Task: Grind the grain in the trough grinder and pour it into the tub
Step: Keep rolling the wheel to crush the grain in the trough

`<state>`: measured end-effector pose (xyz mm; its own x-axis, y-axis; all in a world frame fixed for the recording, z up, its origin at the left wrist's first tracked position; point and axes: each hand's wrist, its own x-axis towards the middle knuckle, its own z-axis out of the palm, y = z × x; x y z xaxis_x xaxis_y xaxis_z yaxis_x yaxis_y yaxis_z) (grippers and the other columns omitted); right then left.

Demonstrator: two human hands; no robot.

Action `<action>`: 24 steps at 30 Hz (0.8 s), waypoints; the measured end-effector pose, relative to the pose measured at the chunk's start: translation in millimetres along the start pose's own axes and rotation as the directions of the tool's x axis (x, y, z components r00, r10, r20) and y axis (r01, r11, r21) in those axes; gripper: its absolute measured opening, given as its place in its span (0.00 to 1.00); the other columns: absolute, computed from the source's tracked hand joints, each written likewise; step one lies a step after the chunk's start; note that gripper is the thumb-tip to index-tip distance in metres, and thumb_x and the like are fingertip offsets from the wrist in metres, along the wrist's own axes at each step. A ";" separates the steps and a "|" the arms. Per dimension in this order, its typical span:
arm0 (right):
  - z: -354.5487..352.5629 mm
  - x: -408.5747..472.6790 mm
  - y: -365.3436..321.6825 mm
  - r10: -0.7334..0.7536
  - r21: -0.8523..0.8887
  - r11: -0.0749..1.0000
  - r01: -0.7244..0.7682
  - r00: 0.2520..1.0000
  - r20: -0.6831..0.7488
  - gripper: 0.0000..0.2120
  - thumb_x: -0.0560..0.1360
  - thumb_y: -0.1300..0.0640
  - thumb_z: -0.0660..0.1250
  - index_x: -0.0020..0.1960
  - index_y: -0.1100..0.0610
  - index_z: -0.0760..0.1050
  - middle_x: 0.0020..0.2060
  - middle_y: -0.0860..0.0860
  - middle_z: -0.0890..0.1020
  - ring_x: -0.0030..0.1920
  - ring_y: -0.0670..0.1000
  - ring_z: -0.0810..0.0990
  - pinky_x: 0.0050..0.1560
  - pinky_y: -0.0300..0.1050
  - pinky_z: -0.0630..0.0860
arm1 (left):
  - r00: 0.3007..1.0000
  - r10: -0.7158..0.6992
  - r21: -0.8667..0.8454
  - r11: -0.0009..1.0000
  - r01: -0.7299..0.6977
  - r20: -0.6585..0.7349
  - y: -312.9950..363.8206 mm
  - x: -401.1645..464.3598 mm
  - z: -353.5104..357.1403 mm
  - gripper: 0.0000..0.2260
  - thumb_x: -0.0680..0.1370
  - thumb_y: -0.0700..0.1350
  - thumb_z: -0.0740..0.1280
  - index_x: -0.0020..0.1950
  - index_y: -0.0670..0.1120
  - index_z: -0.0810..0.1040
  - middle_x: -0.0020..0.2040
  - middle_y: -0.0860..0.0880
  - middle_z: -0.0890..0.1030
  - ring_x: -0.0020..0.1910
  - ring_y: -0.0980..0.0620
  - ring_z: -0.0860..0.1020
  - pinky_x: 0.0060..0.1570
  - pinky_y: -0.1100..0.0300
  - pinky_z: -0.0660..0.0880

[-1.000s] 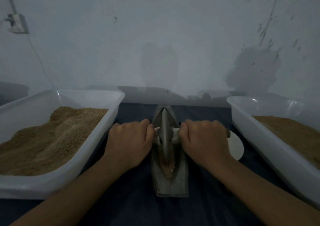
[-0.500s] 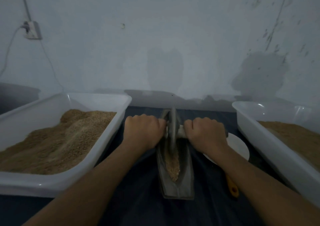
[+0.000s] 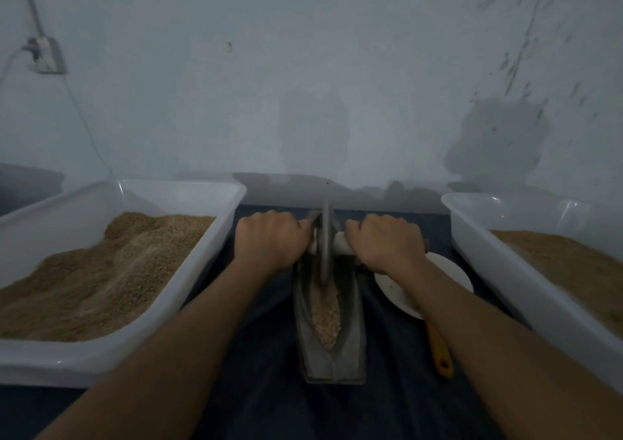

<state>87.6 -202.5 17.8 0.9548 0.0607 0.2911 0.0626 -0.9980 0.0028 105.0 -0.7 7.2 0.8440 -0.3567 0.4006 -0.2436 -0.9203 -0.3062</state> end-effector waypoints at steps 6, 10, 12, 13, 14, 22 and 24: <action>-0.7 15.5 7.5 0.022 0.125 0.992 -0.032 0.997 0.080 0.20 0.83 0.46 0.47 0.44 0.57 0.71 0.43 0.54 0.76 0.38 0.54 0.70 0.41 0.50 0.65 | 0.992 -0.117 -0.108 0.987 0.122 0.050 1.1 16.0 -10.4 0.17 0.84 0.53 0.51 0.47 0.46 0.73 0.41 0.48 0.76 0.42 0.43 0.77 0.40 0.53 0.69; -1.0 -23.8 3.5 -0.240 -0.179 0.959 0.219 0.965 -0.107 0.07 0.81 0.54 0.55 0.44 0.52 0.61 0.36 0.51 0.68 0.36 0.54 0.68 0.33 0.48 0.64 | 0.995 0.049 -0.026 0.998 -0.051 -0.089 7.0 -31.2 -11.3 0.10 0.84 0.48 0.54 0.48 0.48 0.72 0.42 0.48 0.77 0.41 0.43 0.79 0.37 0.54 0.70; -5.0 -51.8 -2.2 -0.340 -0.253 0.925 0.283 0.914 -0.222 0.06 0.76 0.59 0.62 0.41 0.55 0.66 0.30 0.51 0.68 0.29 0.52 0.65 0.30 0.45 0.63 | 0.986 0.005 -0.127 0.991 -0.027 -0.167 6.0 -58.9 -12.0 0.13 0.83 0.50 0.51 0.43 0.49 0.70 0.37 0.50 0.76 0.34 0.44 0.77 0.34 0.55 0.71; -6.4 -62.3 -3.8 -0.364 -0.278 0.917 0.286 0.886 -0.289 0.06 0.75 0.60 0.62 0.39 0.56 0.68 0.28 0.51 0.69 0.26 0.52 0.63 0.30 0.45 0.62 | 0.982 -0.051 -0.199 0.980 0.014 -0.180 5.6 -69.8 -13.1 0.15 0.83 0.53 0.47 0.42 0.51 0.68 0.36 0.52 0.75 0.33 0.46 0.75 0.34 0.54 0.71; -6.0 -71.6 -4.7 -0.333 -0.237 0.935 0.263 0.882 -0.334 0.09 0.77 0.57 0.59 0.37 0.55 0.67 0.27 0.50 0.69 0.25 0.52 0.63 0.30 0.45 0.61 | 0.981 -0.093 -0.259 0.965 0.046 -0.173 5.4 -78.7 -14.0 0.16 0.83 0.54 0.43 0.42 0.53 0.66 0.35 0.53 0.73 0.33 0.48 0.74 0.36 0.53 0.70; 4.0 -61.0 -1.6 -0.387 -0.309 0.909 0.279 0.840 -0.381 0.09 0.77 0.62 0.61 0.37 0.57 0.69 0.27 0.52 0.70 0.25 0.53 0.68 0.28 0.44 0.66 | 0.974 -0.035 -0.084 0.996 0.016 -0.222 7.4 -66.6 -8.4 0.16 0.82 0.52 0.43 0.44 0.52 0.66 0.37 0.54 0.73 0.35 0.48 0.75 0.33 0.56 0.64; 0.7 -40.9 -2.3 -0.328 -0.286 0.924 0.254 0.911 -0.249 0.02 0.75 0.63 0.65 0.44 0.59 0.73 0.34 0.55 0.76 0.32 0.56 0.75 0.32 0.47 0.66 | 0.981 0.051 0.033 0.998 -0.046 -0.186 6.9 -48.5 -1.4 0.10 0.83 0.48 0.51 0.45 0.49 0.67 0.40 0.50 0.77 0.36 0.45 0.76 0.33 0.57 0.64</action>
<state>48.6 -202.7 5.2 0.7772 0.3785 0.5026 0.2174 -0.9112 0.3500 61.8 10.1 -13.2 0.7266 -0.4270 0.5383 -0.2658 -0.8971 -0.3529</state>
